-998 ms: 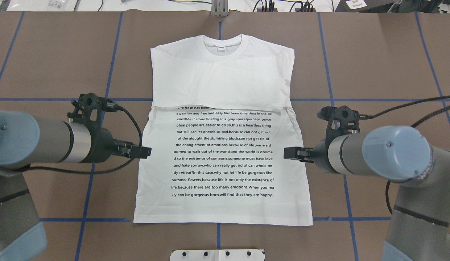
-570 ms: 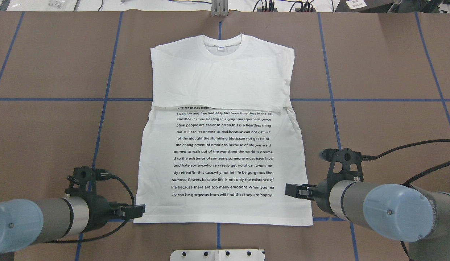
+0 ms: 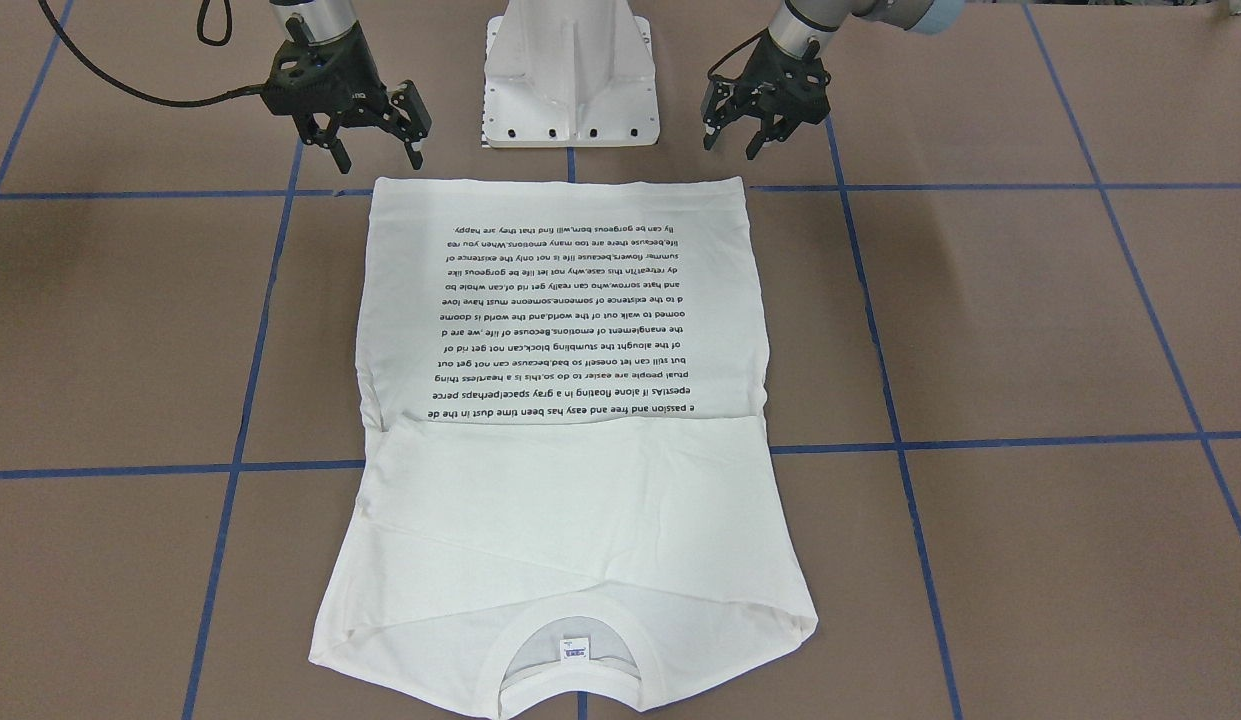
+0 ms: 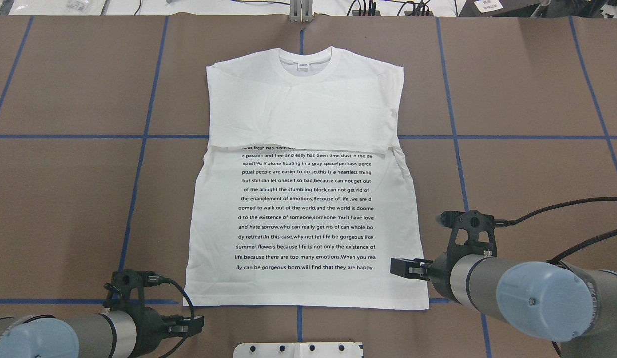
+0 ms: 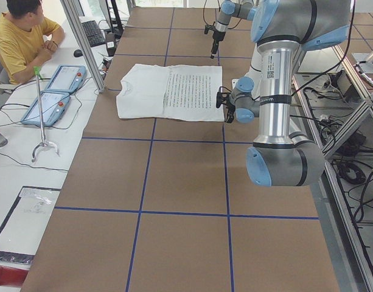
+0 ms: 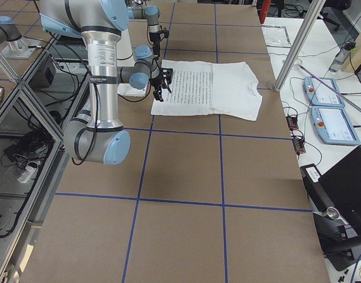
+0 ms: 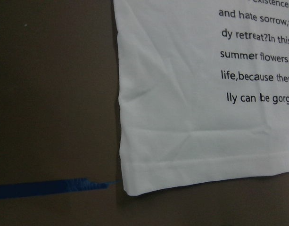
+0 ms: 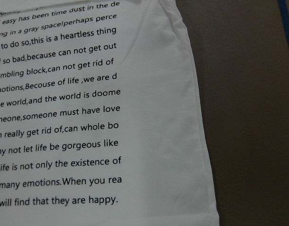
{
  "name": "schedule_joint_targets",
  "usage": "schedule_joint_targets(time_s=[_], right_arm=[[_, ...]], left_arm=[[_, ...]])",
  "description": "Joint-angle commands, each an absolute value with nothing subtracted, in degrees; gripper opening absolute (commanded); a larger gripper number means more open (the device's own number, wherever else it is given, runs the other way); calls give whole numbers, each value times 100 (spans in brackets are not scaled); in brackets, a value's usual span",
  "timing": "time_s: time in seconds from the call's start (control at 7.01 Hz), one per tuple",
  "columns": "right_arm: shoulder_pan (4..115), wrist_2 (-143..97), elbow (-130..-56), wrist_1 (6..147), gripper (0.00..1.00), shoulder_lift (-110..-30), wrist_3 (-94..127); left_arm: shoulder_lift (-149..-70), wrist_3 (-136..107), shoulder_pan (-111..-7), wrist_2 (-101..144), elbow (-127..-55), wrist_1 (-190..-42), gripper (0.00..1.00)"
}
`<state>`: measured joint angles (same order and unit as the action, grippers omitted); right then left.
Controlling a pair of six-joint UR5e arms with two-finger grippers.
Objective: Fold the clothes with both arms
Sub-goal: 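Move both grippers down to the shirt's hem corners nearest the robot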
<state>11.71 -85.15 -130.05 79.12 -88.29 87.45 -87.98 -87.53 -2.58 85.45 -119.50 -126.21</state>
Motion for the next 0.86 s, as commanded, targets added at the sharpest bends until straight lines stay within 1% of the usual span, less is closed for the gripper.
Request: schedule_joint_targets(time_s=[0.0, 0.71], right_arm=[[1169, -8473, -12999, 7919, 100, -8833, 8745], [1169, -8455, -12982, 7919, 100, -8833, 8745]], left_arm=[[-8842, -8789, -272, 8552, -11892, -12621, 64], [-8877, -8701, -633, 8561, -11769, -12604, 64]])
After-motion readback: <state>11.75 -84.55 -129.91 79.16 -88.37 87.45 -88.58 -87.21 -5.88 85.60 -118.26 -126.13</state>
